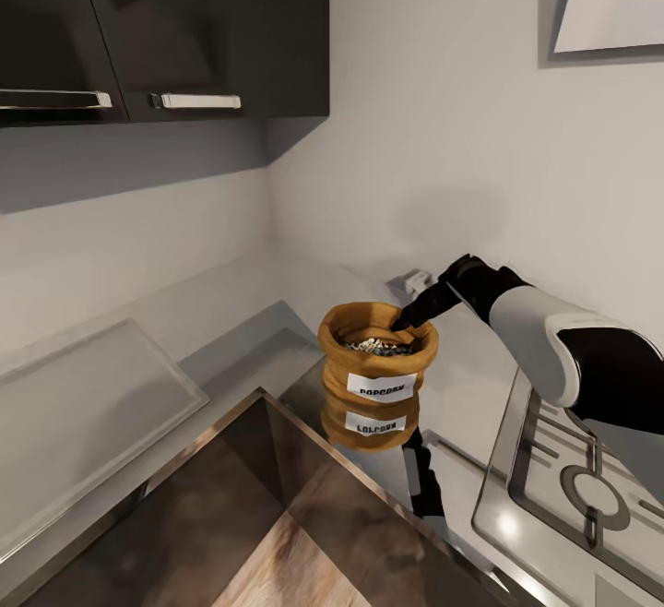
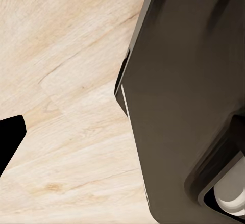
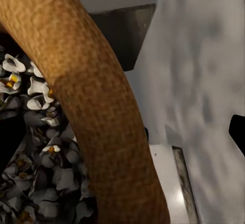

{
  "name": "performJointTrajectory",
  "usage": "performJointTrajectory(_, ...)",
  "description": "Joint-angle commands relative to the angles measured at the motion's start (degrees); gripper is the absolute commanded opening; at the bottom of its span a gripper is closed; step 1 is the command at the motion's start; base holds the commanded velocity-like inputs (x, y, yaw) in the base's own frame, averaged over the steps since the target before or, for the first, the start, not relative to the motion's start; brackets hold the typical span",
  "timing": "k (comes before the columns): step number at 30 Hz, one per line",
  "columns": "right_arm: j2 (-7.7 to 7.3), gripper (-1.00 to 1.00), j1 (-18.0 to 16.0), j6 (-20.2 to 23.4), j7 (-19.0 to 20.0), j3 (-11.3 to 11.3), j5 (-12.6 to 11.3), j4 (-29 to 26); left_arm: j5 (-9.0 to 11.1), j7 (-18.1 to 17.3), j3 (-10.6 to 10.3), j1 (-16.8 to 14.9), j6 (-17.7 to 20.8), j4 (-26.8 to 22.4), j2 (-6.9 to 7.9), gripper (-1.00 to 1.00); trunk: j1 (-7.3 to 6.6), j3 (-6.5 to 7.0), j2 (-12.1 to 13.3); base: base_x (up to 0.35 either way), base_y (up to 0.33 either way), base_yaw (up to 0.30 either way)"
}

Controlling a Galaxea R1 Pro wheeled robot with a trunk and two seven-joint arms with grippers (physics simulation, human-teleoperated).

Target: In the kitchen, take the popcorn bag from the countertop, put it into the microwave, and heat it until the popcorn is cooked so the cooked popcorn ends up inside the bag.

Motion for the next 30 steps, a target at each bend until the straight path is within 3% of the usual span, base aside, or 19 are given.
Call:
performJointTrajectory(1,-0.02,1.0,0.0,0.33,0.29,0.33,-0.22,-0.12,0.26,0.15,0.06,0.02,-0.13,-0.08,-0.01,1.0,0.0,-0.05,-0.04,0.0,0.0,0.0)
performJointTrajectory(30,-0.33,1.0,0.99,-2.44,-0.36,0.29,-0.43,-0.19,0.26,0.15,0.06,0.01,-0.2,-0.08,-0.03,1.0,0.0,-0.05,-0.04,0.0,0.0,0.0)
